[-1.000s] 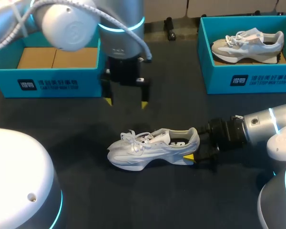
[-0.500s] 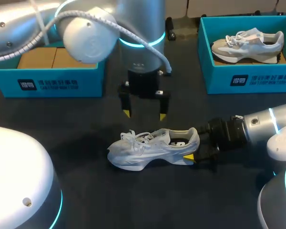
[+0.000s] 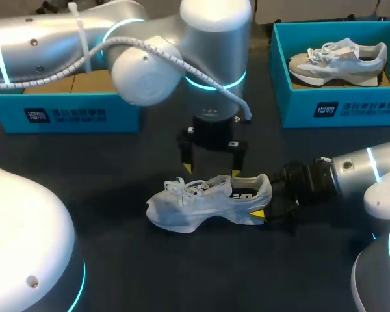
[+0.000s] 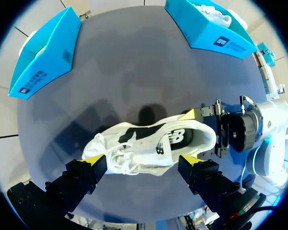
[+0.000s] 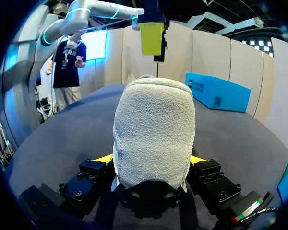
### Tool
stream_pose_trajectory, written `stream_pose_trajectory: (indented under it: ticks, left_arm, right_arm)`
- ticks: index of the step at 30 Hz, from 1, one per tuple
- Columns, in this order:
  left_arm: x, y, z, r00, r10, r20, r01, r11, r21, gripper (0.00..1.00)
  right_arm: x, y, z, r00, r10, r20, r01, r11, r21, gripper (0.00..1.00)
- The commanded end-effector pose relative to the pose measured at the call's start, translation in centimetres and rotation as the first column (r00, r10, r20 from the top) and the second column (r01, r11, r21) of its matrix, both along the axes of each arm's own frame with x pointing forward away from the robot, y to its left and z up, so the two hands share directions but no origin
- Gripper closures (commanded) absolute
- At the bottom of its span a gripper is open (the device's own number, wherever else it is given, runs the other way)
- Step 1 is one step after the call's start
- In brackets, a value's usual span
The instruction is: Take the shoe out of the shoebox, open the shoe tongue, remove and reinsert the insole, then place the shoe into the shoebox
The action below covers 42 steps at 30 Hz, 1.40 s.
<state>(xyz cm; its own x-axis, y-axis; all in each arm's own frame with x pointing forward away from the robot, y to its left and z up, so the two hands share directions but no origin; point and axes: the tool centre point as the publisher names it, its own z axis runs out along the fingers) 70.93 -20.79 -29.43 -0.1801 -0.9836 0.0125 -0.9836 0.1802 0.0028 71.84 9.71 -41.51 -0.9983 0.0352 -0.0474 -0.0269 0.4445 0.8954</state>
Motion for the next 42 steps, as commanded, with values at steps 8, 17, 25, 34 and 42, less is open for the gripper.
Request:
stream_pose_trajectory:
  ticks: [8, 17, 25, 34, 42]
  left_arm:
    - [-0.1, -2.0, -2.7, 0.999, -0.031, -0.015, 0.031, 0.999, 0.028, 0.0]
    - [-0.1, -2.6, -4.3, 0.999, -0.048, -0.015, 0.049, 0.997, 0.062, 0.0]
    - [0.1, -2.2, -5.3, 0.999, -0.045, -0.008, 0.046, 0.994, 0.095, 0.0]
    - [0.6, -1.3, -6.5, 1.0, -0.024, 0.012, 0.022, 0.989, 0.144, 0.0]
    - [0.3, 0.3, -6.0, 0.997, 0.005, 0.076, -0.02, 0.98, 0.2, 0.0]
  right_arm:
    - [0.1, 0.0, 0.0, 1.0, 0.001, -0.002, -0.001, 1.0, -0.006, 1.0]
    - [0.1, 0.0, 0.0, 1.0, 0.001, -0.002, -0.001, 1.0, -0.006, 1.0]
    - [0.1, 0.0, 0.0, 1.0, 0.001, -0.002, -0.001, 1.0, -0.006, 1.0]
    - [0.1, 0.0, 0.0, 1.0, 0.001, -0.002, -0.001, 1.0, -0.006, 1.0]
    - [0.1, 0.0, 0.0, 1.0, 0.001, -0.002, -0.001, 1.0, -0.006, 1.0]
